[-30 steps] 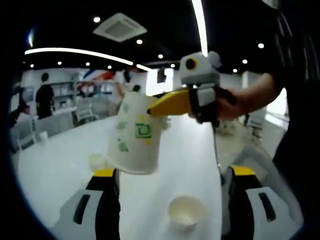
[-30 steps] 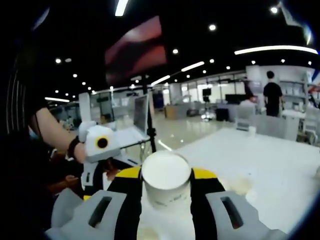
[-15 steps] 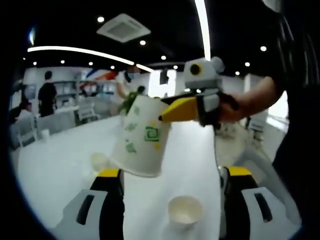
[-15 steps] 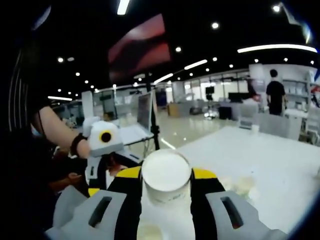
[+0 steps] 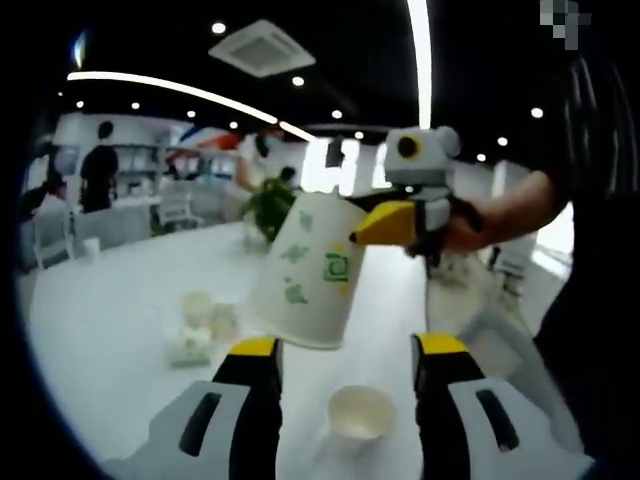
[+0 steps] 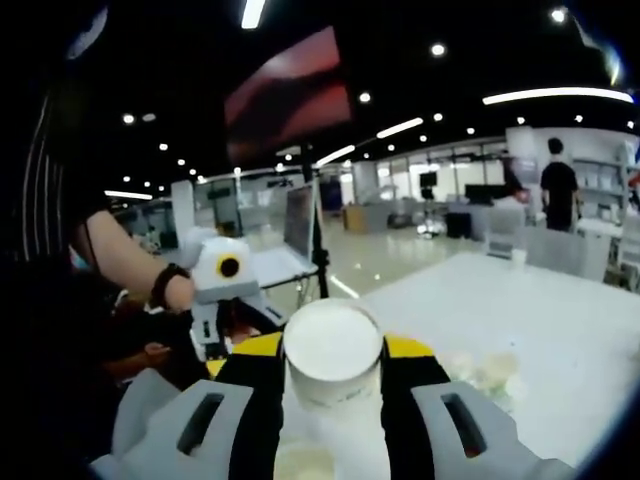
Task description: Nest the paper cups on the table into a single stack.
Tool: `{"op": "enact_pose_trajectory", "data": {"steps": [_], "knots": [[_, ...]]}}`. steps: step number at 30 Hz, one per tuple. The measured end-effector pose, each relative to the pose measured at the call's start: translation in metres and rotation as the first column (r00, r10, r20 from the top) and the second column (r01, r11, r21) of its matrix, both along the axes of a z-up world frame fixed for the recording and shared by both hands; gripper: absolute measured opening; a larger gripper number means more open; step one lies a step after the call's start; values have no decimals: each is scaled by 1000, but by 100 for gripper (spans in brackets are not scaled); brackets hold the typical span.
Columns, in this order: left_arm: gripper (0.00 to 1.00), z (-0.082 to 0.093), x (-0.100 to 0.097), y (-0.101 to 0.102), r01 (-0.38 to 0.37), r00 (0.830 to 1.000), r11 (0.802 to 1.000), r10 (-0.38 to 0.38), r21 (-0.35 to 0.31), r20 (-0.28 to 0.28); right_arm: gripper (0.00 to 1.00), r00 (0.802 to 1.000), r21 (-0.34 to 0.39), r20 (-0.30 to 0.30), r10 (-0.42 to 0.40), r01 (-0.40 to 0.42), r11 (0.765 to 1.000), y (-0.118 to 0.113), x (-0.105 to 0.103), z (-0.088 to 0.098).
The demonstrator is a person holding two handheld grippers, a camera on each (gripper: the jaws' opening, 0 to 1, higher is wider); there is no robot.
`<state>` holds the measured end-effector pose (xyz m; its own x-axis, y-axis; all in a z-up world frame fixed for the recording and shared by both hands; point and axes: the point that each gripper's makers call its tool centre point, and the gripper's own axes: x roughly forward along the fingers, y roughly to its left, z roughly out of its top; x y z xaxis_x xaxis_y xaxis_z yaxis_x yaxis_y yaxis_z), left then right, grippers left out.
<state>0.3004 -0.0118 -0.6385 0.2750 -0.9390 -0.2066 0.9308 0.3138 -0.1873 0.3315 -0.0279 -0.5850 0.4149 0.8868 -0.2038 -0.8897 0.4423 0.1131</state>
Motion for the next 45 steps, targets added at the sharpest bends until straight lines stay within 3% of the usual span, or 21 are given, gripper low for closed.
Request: {"op": "enact_pose_trajectory", "data": {"steps": [6,9,13,24,28,36,45], "knots": [[47,3,4,2,-18,1000,1000,18,-13,12,34,1000,-3,-9,-1,1,1000,-2,-2,-3],[45,2,5,2,-22,1000,1000,22,-16,-9,34,1000,-7,-15,2,-2,1000,-4,-3,-6],[36,4,10,8,-48,999,999,48,-19,19,34,1000,-9,-24,7,-7,1000,-5,-6,-9],[26,8,14,14,-79,997,996,78,-44,-10,34,999,-14,-29,15,-16,1000,-4,-10,-11],[16,10,13,15,-71,997,996,71,-48,8,34,999,-17,-30,18,-19,1000,-4,-11,-13],[13,11,11,17,-67,998,997,68,-44,16,34,999,-25,-41,23,-24,999,-5,-14,-18],[10,9,6,17,-26,998,1000,27,-9,62,33,997,-36,-70,41,-43,998,-6,-20,-27]]}}
